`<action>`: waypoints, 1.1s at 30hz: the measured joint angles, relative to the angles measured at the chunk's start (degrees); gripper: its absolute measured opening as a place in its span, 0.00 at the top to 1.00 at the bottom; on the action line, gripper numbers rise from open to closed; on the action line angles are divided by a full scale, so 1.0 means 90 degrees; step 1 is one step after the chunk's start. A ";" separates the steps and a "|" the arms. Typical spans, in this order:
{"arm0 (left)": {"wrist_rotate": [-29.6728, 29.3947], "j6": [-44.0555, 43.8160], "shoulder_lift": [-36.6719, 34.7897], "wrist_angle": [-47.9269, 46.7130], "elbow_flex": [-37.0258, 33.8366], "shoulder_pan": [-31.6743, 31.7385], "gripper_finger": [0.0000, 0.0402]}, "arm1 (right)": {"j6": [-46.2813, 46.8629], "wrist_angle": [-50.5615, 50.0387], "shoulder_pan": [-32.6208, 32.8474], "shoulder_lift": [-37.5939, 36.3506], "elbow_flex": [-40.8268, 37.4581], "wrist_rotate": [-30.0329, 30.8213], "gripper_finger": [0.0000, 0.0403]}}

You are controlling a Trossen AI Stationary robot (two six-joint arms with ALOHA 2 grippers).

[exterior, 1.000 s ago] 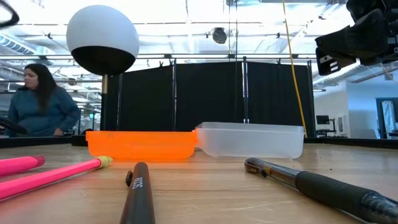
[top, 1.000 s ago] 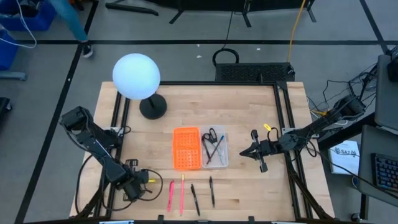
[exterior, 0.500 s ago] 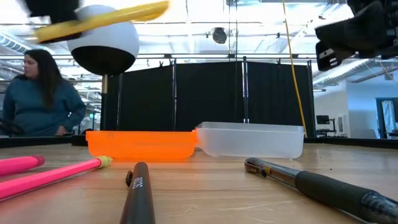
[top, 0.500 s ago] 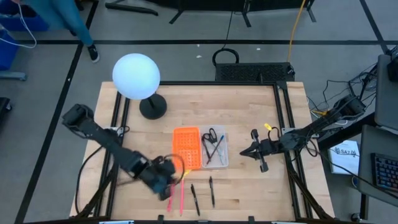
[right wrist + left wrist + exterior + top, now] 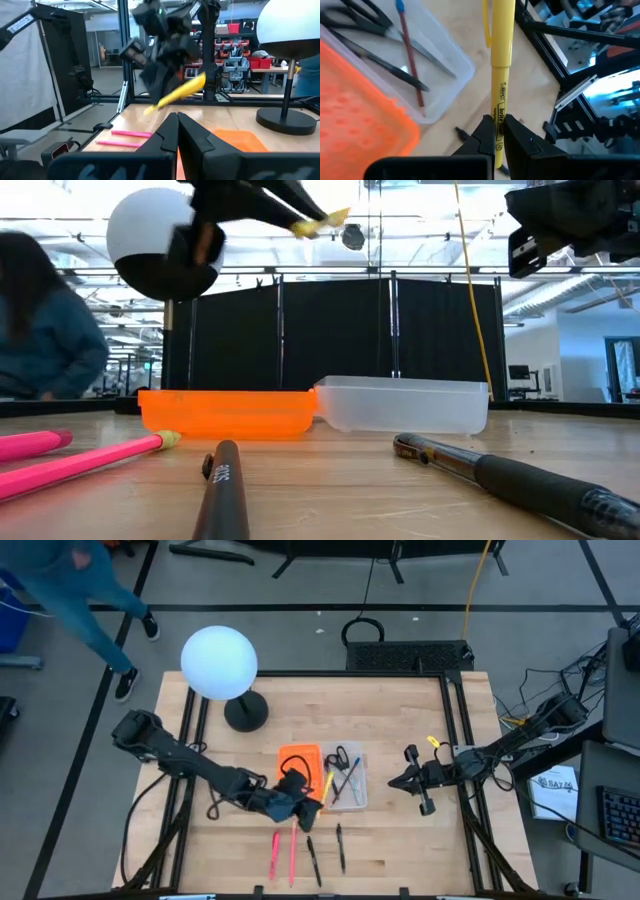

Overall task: Pick & place school supplies into a supply box
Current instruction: Put the yellow pen into the orange and white supply box

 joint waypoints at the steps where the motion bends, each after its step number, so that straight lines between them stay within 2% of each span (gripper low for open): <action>1: 0.0024 -0.0009 0.0181 0.0267 -0.0001 0.0023 0.95 | -0.0009 0.0004 0.0000 0.0000 0.0000 0.0000 1.00; 8: 0.0359 0.0062 0.1227 0.2468 -0.0002 0.0312 0.95 | -0.0195 0.0020 -0.0002 0.0000 0.0000 0.0000 1.00; 14: 0.0338 0.0010 0.1467 0.2720 -0.0007 0.0570 0.95 | -0.0226 0.0018 -0.0001 0.0000 0.0000 -0.0002 1.00; 19: 0.0015 -0.0201 0.1458 0.2651 -0.0005 0.0714 0.95 | -0.0226 0.0021 0.0000 0.0000 0.0000 0.0000 1.00; 23: 0.0119 -0.0939 0.1454 0.1910 -0.0002 0.0833 0.95 | -0.0226 0.0021 0.0000 0.0000 0.0000 0.0000 1.00; 27: 0.0575 -0.1523 0.1355 0.0899 0.0045 0.1075 0.95 | -0.0305 -0.0024 -0.0002 0.0000 0.0000 0.0006 1.00; 30: 0.0905 -0.1609 0.1359 -0.0468 0.0550 0.1243 0.95 | -0.0401 -0.0050 -0.0002 0.0002 0.0000 0.0010 1.00; 33: 0.0997 -0.1355 0.1366 -0.2018 0.1462 0.1349 0.95 | -0.0494 -0.0086 -0.0002 0.0002 0.0000 0.0044 1.00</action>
